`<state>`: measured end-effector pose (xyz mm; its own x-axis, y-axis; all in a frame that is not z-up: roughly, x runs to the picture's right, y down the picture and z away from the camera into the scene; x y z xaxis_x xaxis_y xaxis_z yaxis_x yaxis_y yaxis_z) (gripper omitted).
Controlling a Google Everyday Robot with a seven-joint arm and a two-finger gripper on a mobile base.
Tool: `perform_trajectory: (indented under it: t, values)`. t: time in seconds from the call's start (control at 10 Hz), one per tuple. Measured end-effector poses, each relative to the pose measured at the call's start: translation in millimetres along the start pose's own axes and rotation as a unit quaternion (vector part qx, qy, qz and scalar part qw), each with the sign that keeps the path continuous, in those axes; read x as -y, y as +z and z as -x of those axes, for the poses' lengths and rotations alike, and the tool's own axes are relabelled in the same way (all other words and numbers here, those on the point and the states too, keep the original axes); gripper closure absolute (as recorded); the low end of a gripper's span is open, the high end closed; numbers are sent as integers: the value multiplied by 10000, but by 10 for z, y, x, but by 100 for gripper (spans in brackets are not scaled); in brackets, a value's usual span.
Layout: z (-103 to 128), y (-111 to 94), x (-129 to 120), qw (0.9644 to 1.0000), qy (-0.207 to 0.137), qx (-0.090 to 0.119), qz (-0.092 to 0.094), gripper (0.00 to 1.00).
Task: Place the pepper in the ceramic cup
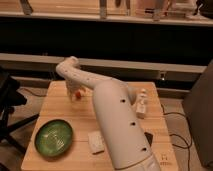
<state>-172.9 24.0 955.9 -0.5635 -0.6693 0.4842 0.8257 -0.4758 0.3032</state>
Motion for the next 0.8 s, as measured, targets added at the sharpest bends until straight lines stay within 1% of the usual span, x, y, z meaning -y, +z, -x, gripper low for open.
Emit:
perform_trajectory:
  t: [0.2, 0.3, 0.4, 0.5, 0.6, 0.7, 0.8]
  values:
    - [-81, -80, -55, 9998, -59, -47, 157, 20]
    - [-118, -68, -49, 9998, -110, -56, 178, 20]
    - [-165, -48, -54, 9997, -141, -125, 128, 20]
    - [-232, 18, -112, 9995, -156, -278, 41, 20]
    - [-256, 61, -136, 9992, -145, -356, -44, 20]
    - [-284, 169, -201, 9990, -115, -419, -144, 20]
    - [-301, 305, -208, 9988, -86, -410, -261, 20]
